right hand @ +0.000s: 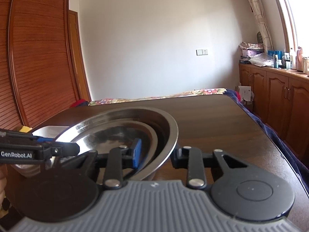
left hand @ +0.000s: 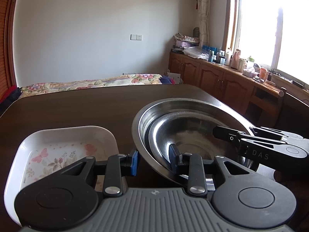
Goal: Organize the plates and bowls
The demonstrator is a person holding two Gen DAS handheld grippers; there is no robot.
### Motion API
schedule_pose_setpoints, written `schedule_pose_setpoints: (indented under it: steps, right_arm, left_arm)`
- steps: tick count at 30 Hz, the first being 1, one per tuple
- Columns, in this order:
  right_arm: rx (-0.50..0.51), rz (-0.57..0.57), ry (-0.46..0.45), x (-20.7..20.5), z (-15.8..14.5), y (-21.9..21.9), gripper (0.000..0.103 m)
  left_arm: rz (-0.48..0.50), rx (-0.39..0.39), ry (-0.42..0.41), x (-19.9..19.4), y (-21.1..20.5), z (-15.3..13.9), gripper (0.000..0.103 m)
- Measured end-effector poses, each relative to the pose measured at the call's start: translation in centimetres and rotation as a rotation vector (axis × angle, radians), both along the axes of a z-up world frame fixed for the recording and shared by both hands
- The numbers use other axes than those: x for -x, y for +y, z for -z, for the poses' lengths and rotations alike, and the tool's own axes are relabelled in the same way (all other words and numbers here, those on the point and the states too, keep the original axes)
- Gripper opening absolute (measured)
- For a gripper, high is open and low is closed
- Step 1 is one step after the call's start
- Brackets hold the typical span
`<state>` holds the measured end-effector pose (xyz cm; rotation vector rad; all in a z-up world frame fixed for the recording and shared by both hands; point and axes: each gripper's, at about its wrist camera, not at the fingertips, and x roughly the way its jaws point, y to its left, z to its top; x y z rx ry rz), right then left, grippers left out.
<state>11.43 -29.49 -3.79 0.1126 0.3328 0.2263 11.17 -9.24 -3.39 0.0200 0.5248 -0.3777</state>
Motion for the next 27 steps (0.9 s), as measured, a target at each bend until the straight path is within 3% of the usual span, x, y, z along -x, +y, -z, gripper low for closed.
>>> schedule_pose_setpoints:
  steps: [27]
  right_arm:
    - [-0.021,-0.132,-0.037,-0.5,-3.6,2.3,0.033]
  left_arm:
    - [-0.048,0.035,-0.099,2.9,4.6,-4.3,0.033]
